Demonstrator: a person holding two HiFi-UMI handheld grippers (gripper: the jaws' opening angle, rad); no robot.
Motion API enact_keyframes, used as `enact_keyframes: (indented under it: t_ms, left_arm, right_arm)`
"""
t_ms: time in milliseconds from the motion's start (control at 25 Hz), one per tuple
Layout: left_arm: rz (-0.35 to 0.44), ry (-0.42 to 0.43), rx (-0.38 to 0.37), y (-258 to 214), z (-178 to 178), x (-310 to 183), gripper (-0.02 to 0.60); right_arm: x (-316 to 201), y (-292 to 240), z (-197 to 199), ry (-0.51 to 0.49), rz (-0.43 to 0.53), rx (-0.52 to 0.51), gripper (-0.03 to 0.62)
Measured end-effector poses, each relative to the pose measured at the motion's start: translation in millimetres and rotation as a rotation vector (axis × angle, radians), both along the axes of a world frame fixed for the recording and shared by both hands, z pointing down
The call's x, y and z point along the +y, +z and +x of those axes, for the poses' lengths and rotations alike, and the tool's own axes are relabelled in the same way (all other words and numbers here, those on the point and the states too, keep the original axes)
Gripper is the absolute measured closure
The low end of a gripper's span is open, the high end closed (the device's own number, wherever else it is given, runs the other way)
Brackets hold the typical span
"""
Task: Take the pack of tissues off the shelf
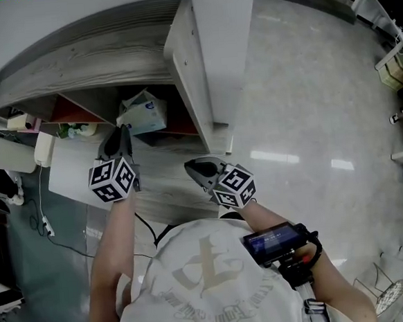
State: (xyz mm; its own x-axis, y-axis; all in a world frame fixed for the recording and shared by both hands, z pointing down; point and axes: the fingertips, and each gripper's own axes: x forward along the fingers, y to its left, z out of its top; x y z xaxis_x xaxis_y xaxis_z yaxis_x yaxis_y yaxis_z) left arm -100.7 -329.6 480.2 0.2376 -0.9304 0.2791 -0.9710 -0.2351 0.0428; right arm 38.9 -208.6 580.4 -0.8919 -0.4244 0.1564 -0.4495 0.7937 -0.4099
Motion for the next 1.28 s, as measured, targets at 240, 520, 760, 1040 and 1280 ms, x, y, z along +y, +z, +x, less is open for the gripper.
enact_keyframes:
  t_ms: [240,520,760,1040,1280]
  left_arm:
    - [0.031,0.02,-0.009,-7,6,-1,0.552]
    - [0.059,0.044,-0.019,-16,11,5,0.557]
    - [0.083,0.042,-0.011,-28,7,8,0.557]
    - [0.123,0.027,0.021,-47,1,16,0.557]
    - [0.152,0.031,0.049,-65,0,26,0.557]
  right_arm:
    - [-3,0,3,0.011,0.002,0.004,0.589]
    - [1,1,4,0.027,-0.01,0.006,0.589]
    - [5,-3,1,0.018,-0.006,0.012,0.589]
    - [9,-5,3,0.017,0.005,0.017,0.589]
    - [14,-9,1,0.01,0.013,0.015,0.589]
